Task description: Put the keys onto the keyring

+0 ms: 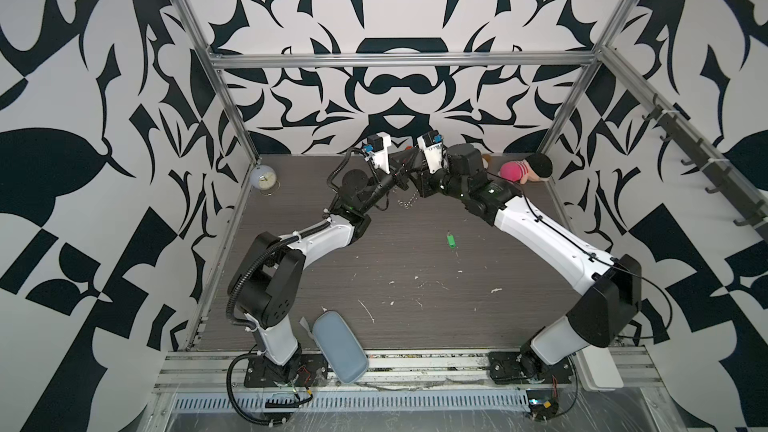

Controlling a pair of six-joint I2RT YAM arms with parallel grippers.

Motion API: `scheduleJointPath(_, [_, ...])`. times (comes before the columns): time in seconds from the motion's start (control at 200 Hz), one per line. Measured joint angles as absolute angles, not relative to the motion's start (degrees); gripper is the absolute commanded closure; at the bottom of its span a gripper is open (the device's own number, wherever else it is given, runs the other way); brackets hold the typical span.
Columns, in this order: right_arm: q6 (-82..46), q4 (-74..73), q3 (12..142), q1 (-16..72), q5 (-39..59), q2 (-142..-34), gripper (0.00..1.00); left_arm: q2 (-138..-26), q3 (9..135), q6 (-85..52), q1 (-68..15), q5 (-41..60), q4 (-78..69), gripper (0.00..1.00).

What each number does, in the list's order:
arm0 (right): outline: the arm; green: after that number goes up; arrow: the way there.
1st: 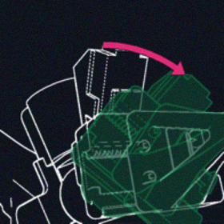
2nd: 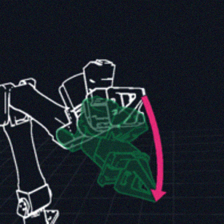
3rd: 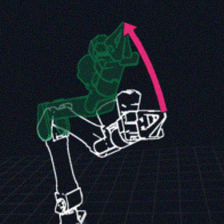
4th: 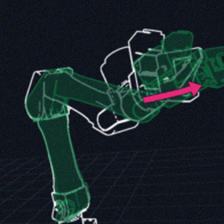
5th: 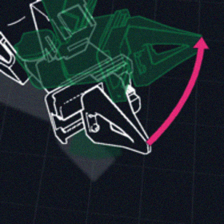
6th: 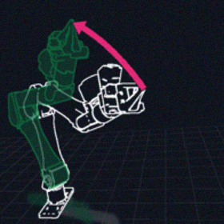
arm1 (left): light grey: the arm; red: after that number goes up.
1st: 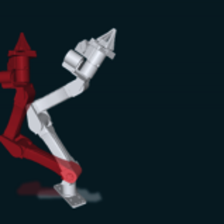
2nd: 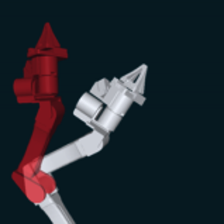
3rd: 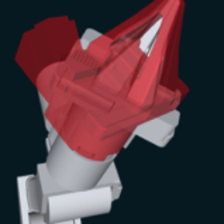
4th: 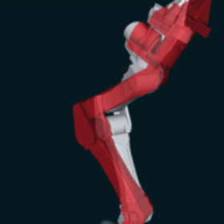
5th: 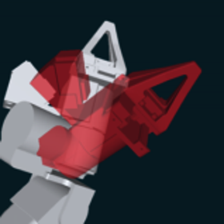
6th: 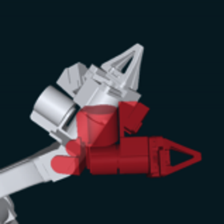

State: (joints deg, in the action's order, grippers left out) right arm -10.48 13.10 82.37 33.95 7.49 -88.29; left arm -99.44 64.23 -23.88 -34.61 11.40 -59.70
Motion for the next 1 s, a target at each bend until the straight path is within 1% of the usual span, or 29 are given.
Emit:
scheduleJointPath(0.15, [-10.5, 15.25, 81.69, 31.68, 10.33, -84.31, 0.58, -99.29, 63.4, -23.55, -33.76, 13.1, -59.51, 1.0])
scheduleJointPath(0.305, [-15.07, 12.32, 81.82, 24.08, 18.52, -80.99, 0.56, -99.29, 63.33, -25.04, -32.12, 18.48, -60.42, 1.0])
scheduleJointPath(0.43, [-19.51, 8.8, 83.55, 19.05, 24.32, -82.04, 0.56, -99.33, 63.29, -28.03, -30.68, 21.52, -63.2, 1.0])
scheduleJointPath(0.56, [-22.61, 6.15, 86.08, 18.55, 29.41, -85.56, 0.56, -99.33, 63.29, -30.17, -29.98, 23.27, -65.78, 1.0])
scheduleJointPath(0.61, [-23.75, 4.99, 86.28, 18.65, 31.05, -86.8, 0.58, -99.33, 63.29, -30.81, -29.78, 24.14, -66.28, 1.0])
scheduleJointPath(0.68, [-25.34, 3.79, 86.28, 18.9, 33.06, -88.4, 0.66, -99.44, 63.31, -31.75, -29.74, 25.56, -66.83, 1.0])
scheduleJointPath(0.73, [-25.67, 2.92, 86.28, 18.98, 34.22, -89.32, 0.74, -99.63, 63.33, -32.71, -29.74, 26.72, -67.35, 1.0])
scheduleJointPath(0.79, [-26.39, 2.24, 86.28, 19.0, 35.11, -89.84, 0.79, -100.07, 63.46, -34.02, -29.58, 28.14, -68.53, 1.0])
scheduleJointPath(1.0, [-26.85, -0.3, 86.65, 19.0, 38.04, -89.93, 0.8, -102.28, 63.86, -38.96, -28.97, 31.33, -72.38, 1.0])
